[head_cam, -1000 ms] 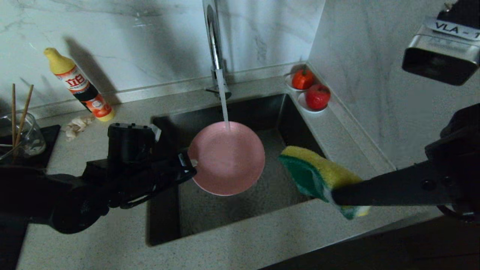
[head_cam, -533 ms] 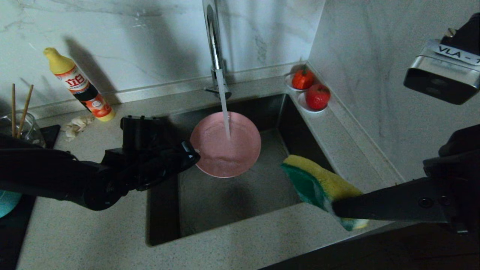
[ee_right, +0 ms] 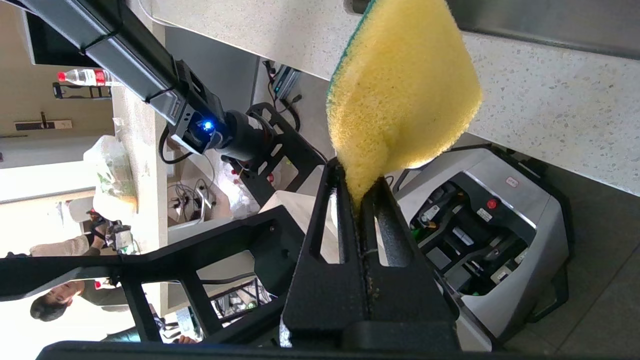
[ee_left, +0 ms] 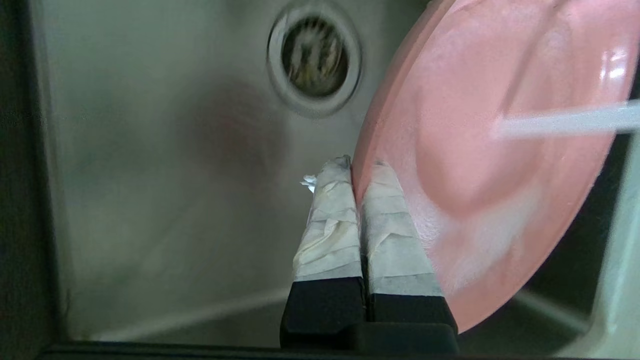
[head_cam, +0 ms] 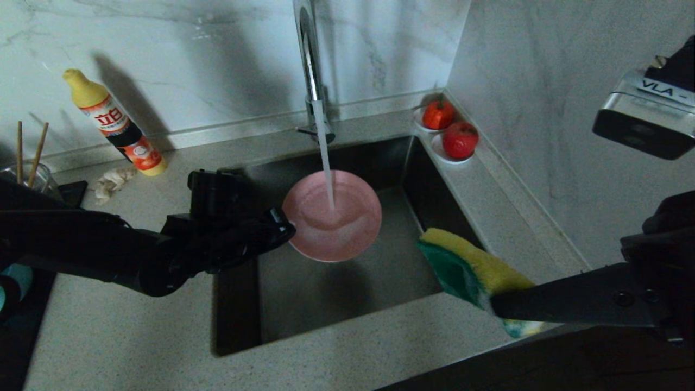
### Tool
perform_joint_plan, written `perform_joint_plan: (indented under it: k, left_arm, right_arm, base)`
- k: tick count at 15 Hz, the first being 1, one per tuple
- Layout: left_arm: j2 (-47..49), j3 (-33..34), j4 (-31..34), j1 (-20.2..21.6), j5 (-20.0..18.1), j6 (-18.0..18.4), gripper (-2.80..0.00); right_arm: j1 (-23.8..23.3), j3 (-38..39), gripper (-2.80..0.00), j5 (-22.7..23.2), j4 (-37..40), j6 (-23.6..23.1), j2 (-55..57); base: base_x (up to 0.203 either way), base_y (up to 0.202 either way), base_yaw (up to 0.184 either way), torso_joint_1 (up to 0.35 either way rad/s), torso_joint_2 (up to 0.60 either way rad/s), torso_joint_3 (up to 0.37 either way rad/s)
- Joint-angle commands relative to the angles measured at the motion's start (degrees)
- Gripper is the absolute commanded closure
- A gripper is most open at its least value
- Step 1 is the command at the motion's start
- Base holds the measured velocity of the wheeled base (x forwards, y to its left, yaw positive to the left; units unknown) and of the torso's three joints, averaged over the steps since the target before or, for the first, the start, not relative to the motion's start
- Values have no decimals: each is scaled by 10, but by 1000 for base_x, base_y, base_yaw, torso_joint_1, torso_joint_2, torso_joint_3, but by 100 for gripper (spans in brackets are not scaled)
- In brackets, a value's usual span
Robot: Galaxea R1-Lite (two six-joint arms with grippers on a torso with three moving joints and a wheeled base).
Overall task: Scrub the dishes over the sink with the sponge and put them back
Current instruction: Rinse the plate
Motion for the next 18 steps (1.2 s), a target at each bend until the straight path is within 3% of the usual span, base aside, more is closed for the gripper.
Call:
perform_joint_plan:
  k: [1,5,8,11,12,15,18]
  left_arm:
    - [-8,3,27,0,-23,-2,0]
    - [-32,18,75,1,-28,15,0]
    - [-55,33,123,6,-26,63,0]
    - [-81,35,134,14,-15,69,0]
    - [-91,35,135,15,8,75,0]
    - [-132,60,122,14,91,142,0]
    - [-194,96,53,14,118,214,0]
  right_arm:
    - [-1,0,0,1,2,1,-2]
    - [-12,-5,0,1,1,1,-2]
    - [-14,-4,0,1,1,3,1]
    - [-15,0,0,1,1,5,-1]
    - [-16,2,0,1,2,7,-1]
    - [-21,13,0,2,3,6,-4]
    - [-21,24,0,3,3,6,-5]
  base:
    - [0,0,0,0,0,0]
    - [0,0,0,0,0,0]
    - [0,0,0,0,0,0]
    - [0,0,0,0,0,0]
    - [0,0,0,0,0,0]
    - [0,0,0,0,0,0]
    - [0,0,0,0,0,0]
